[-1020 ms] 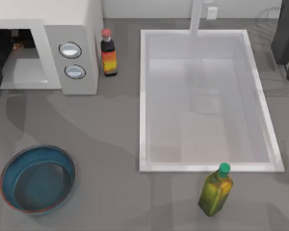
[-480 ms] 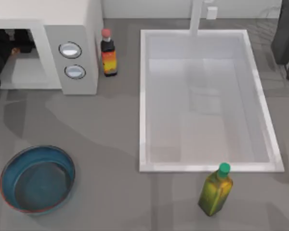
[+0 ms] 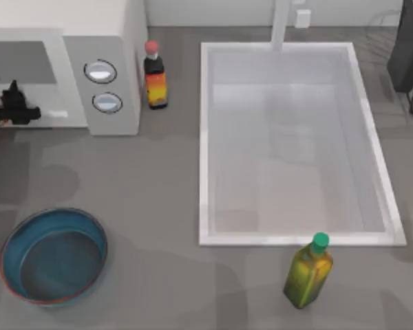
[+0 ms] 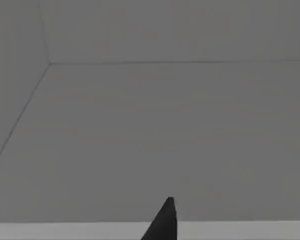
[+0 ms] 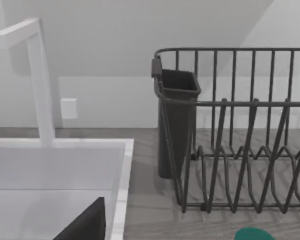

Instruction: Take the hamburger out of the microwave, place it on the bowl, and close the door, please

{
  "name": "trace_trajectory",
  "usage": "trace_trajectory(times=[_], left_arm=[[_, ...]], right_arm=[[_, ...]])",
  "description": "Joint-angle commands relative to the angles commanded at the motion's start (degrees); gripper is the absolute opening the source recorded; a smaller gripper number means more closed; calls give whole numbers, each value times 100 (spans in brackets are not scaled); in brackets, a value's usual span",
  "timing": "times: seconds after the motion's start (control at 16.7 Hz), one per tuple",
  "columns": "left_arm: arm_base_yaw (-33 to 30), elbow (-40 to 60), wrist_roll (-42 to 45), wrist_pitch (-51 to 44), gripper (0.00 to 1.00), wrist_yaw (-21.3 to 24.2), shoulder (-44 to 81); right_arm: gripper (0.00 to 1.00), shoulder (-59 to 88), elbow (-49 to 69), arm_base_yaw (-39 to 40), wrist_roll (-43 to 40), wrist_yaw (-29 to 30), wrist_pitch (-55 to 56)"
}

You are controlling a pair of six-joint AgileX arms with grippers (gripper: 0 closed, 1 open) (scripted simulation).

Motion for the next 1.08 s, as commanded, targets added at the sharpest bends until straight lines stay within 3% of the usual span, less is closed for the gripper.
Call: trace_trajectory(times=[0.24, 0.42, 0.78, 1.08], left_arm=[[130, -1361, 31, 875, 0, 121, -521], [176, -1765, 42, 1185, 0, 164, -716], [145, -1748, 51, 1118, 0, 156, -787], [145, -1752, 55, 248, 0, 143, -1657]], right_arm=[[100, 0, 0, 0, 0, 0, 0], [100, 0, 0, 0, 0, 0, 0], [100, 0, 0, 0, 0, 0, 0], [100, 0, 0, 0, 0, 0, 0]])
